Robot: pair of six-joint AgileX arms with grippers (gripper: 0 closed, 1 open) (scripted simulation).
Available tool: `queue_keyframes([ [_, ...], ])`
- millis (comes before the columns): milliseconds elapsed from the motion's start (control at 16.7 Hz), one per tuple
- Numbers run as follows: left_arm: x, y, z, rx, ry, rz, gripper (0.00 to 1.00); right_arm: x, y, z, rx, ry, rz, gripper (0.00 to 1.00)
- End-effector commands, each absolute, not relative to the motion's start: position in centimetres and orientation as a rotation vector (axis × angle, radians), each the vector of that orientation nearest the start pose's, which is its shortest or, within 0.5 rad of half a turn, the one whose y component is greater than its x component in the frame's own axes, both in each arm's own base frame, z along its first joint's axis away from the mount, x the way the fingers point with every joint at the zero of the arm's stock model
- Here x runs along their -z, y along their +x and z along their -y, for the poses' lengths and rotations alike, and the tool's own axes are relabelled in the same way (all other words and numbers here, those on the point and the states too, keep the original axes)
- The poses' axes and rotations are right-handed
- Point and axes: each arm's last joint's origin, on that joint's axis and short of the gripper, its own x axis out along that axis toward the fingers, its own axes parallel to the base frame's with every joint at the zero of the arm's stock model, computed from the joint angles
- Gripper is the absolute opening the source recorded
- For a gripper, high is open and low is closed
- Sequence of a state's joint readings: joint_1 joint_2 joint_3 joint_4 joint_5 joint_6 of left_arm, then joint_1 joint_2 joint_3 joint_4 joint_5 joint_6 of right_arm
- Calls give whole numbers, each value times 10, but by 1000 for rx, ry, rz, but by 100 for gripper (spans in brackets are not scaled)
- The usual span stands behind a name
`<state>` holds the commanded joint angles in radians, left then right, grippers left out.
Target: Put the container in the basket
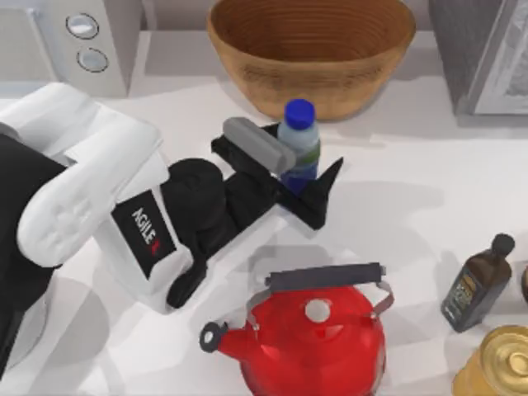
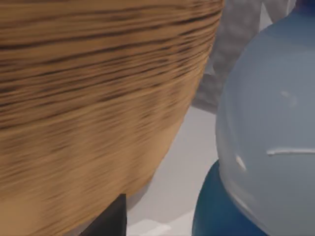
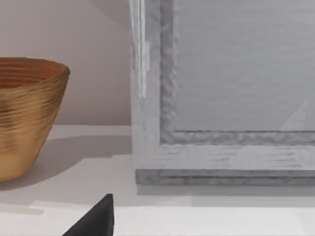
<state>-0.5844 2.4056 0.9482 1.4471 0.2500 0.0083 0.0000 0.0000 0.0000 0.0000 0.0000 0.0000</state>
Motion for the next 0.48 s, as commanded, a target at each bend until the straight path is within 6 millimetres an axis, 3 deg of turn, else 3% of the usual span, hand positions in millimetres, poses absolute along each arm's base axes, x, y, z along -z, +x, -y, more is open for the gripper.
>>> queue_keyframes([
  [480,-39,337,227,807,-1,-9,17,-160,106,1,0,0,0,100],
])
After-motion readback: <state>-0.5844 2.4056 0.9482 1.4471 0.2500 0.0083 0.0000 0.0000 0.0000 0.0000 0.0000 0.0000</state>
